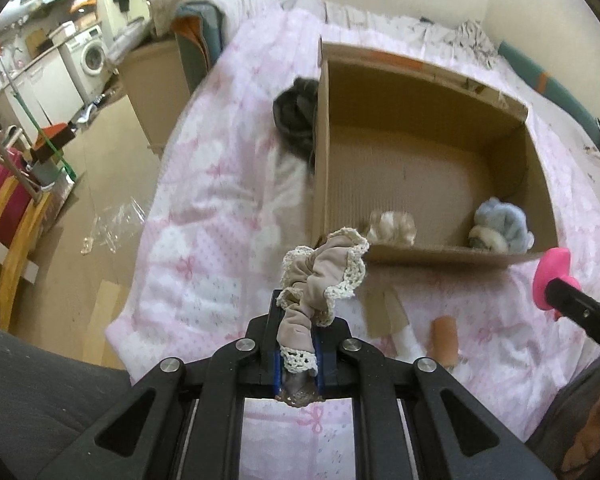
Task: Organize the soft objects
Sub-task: 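Grasp the pink rubber duck with the right tool while the left tool holds the beige scrunchie, then carry both items into the box and open both tools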
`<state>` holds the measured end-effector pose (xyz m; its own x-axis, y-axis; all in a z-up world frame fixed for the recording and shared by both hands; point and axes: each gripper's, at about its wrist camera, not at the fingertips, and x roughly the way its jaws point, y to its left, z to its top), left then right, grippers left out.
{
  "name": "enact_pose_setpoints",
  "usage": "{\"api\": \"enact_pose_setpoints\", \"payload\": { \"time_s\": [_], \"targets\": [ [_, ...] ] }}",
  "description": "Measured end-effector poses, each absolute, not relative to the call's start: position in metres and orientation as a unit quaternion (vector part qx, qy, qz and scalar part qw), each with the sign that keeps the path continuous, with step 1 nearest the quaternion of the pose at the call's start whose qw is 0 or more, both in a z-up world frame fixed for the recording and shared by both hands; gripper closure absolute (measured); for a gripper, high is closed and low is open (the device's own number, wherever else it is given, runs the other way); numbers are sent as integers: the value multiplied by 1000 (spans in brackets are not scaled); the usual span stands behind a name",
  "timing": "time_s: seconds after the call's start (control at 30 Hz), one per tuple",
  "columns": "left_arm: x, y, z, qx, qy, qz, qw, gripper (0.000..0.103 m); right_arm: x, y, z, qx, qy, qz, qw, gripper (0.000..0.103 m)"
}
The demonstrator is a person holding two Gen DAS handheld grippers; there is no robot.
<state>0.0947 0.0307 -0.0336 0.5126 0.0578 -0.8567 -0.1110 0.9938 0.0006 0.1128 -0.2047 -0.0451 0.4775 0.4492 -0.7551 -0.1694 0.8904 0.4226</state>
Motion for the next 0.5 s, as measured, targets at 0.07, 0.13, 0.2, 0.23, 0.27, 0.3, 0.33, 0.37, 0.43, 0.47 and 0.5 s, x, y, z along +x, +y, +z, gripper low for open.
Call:
{"api": "enact_pose_setpoints", "payload": {
  "time_s": [0.07, 0.13, 0.2, 0.23, 0.27, 0.3, 0.33, 0.37, 0.43, 0.47, 0.5],
  "targets": [
    [97, 30, -27, -24, 485, 52, 873, 93, 113, -209, -35, 156, 453, 181, 859, 57],
    [104, 29, -17, -23, 477, 50, 877, 93, 115, -215, -23, 170, 432, 186, 866, 57],
    [116, 25, -5, -13, 462, 47, 885, 93, 123, -221, -10, 167, 412, 180, 877, 57],
    [124, 21, 0, -4, 453, 43, 891, 93, 128, -222, -7, 169, 409, 182, 878, 57],
    [129, 19, 4, 2, 445, 42, 895, 93, 134, -224, -4, 167, 406, 183, 880, 58],
    [135, 16, 8, 9, 436, 39, 899, 93, 139, -225, -2, 163, 403, 179, 883, 58],
    [139, 14, 10, 14, 430, 38, 902, 93, 146, -227, -3, 160, 402, 178, 884, 58],
    [143, 10, 12, 21, 422, 37, 906, 93, 151, -228, -3, 160, 405, 178, 883, 58],
    [150, 5, 12, 25, 414, 27, 909, 93, 162, -228, -9, 155, 413, 170, 881, 58],
    [155, 2, 10, 25, 417, 21, 909, 93, 168, -225, -13, 153, 418, 170, 879, 58],
    [160, 0, 6, 22, 421, 16, 907, 93, 171, -223, -17, 152, 422, 169, 878, 59]
  ]
}}
